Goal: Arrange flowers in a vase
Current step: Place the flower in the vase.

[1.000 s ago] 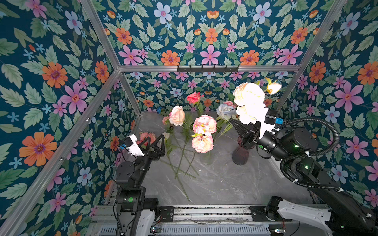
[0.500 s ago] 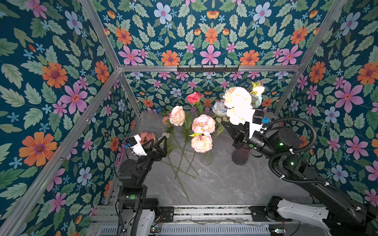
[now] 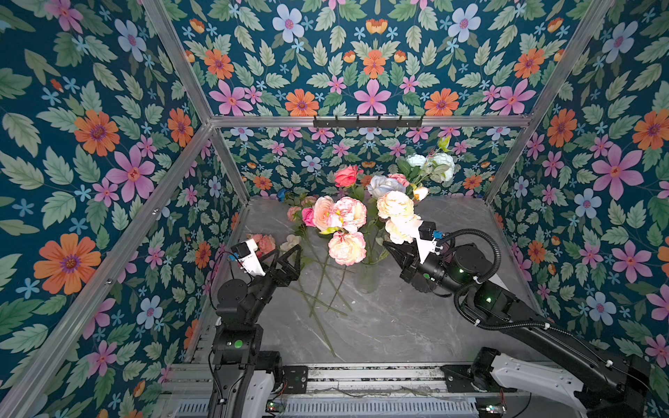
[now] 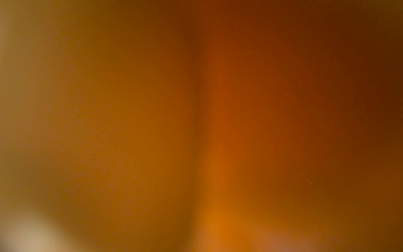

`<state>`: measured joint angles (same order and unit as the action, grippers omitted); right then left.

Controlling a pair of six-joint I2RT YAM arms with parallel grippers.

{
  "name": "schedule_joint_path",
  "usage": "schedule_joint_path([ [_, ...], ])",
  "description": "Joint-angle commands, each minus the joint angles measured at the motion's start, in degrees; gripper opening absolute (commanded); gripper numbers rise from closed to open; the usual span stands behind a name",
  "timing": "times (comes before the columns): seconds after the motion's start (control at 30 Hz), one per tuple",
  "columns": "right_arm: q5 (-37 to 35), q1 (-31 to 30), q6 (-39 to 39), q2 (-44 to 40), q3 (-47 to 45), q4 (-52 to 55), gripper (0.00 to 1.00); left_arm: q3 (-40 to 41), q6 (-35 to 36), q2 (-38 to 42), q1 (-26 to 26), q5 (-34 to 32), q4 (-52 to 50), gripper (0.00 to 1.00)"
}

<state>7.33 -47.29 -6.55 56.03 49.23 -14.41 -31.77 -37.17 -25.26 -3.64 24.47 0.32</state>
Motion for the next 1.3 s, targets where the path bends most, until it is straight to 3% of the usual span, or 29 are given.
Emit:
schedule_joint_path([
  [0.0,-1.0,-0.1,-3.1,0.5,-2.4,0.0,0.00,0.4,0.1,-0.2,0.0,2.1,2.1,0.99],
  [0.1,-2.1,-0.1,-3.9,1.0,-4.6,-0.5,0.03,1.4,0.1,-0.5,0.0,2.6,2.2,0.99],
  [0.6,-4.3,0.0,-4.0,0.1,-7.2,0.4,0.49,4.8,-1.2,-6.5,-1.4,4.3,3.9,0.99],
  [0.73,-4.8,-0.1,-4.4,-0.4,-8.2,0.7,0.76,5.2,-1.3,-8.4,-4.1,1.7,4.3,0.99],
  [0.8,-4.9,0.0,-5.0,-1.1,-9.7,0.5,0.99,5.6,-1.3,-9.3,-6.1,-0.1,4.6,0.99],
  [1.0,-3.9,-0.2,-7.5,-1.1,-17.0,-5.0,0.99,5.5,-0.5,-11.3,-11.6,-7.1,3.9,0.99],
  [1.27,-6.0,-1.9,-3.7,17.0,-19.3,-27.6,0.99,5.6,-1.3,-17.2,-12.4,-10.0,3.0,0.97],
])
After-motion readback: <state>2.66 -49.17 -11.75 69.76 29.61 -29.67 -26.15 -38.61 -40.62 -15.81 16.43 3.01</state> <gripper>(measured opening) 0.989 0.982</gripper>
